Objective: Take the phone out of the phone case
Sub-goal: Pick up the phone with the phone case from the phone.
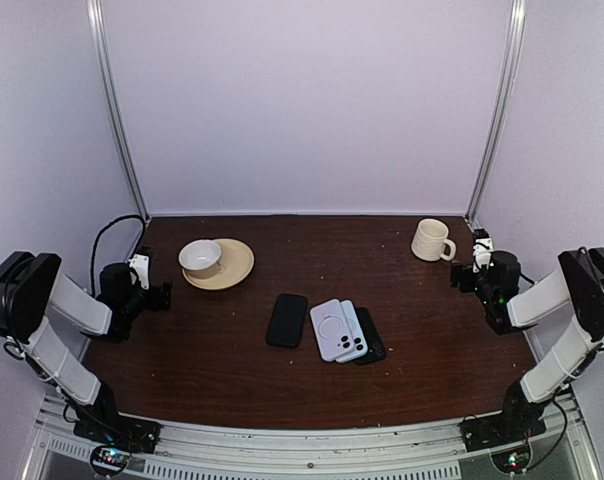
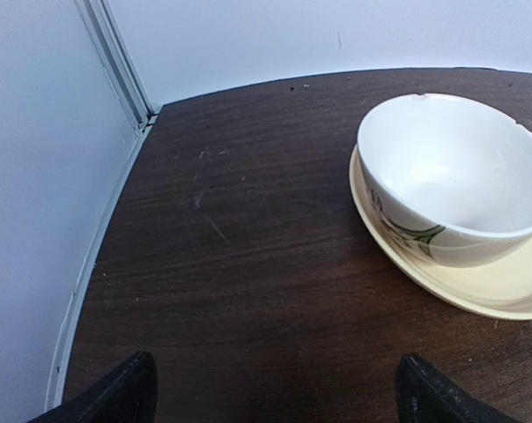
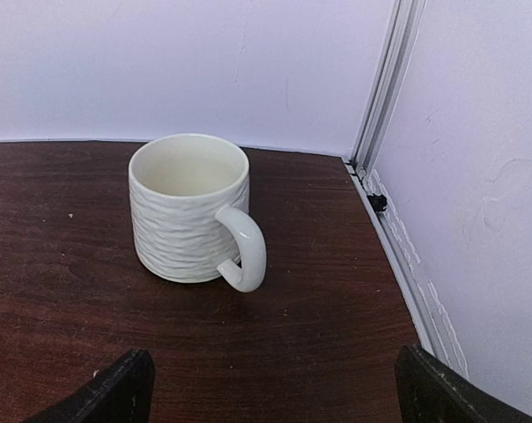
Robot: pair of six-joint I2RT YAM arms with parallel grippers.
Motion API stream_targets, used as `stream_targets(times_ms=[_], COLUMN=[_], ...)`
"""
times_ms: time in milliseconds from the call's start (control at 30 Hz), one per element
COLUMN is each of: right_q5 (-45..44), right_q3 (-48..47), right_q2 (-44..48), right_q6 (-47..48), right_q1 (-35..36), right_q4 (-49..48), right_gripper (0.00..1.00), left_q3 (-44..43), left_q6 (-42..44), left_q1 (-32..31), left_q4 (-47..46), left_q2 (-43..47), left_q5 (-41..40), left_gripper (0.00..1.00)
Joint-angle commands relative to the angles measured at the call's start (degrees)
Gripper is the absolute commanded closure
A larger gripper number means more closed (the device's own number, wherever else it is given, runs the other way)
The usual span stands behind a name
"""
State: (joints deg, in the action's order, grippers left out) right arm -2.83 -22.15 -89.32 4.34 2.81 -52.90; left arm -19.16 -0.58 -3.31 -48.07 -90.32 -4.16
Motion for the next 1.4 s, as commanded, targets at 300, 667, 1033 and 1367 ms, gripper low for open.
stream_targets(times_ms=[300, 667, 1033, 1367], right_q5=[-0.55, -3.5, -0.99, 2.25], right_q3=[-0.88, -13.42, -33.99, -38.6], right_q2=[0.0, 13.34, 17.69, 16.02], right_q6=[-0.56, -1.95, -19.1, -23.88], right_q1=[-0.38, 3.99, 9.73, 20.55], right_q4=[-0.09, 36.32, 77.37, 92.19], right_gripper=[0.0, 0.01, 0.01, 0.01], left_q3=[-0.68, -0.7, -13.2, -35.14], left_q6=[0.0, 0.03, -5.2, -22.61], left_q1=[0.59, 0.56, 0.5, 0.56], left_q4=[-3.47, -3.43, 30.19, 68.66], left_q2=[0.48, 0.42, 9.98, 9.43], left_q5=[0.36, 0.39, -2.55, -5.36], left_gripper=[0.02, 0.02, 0.02, 0.02])
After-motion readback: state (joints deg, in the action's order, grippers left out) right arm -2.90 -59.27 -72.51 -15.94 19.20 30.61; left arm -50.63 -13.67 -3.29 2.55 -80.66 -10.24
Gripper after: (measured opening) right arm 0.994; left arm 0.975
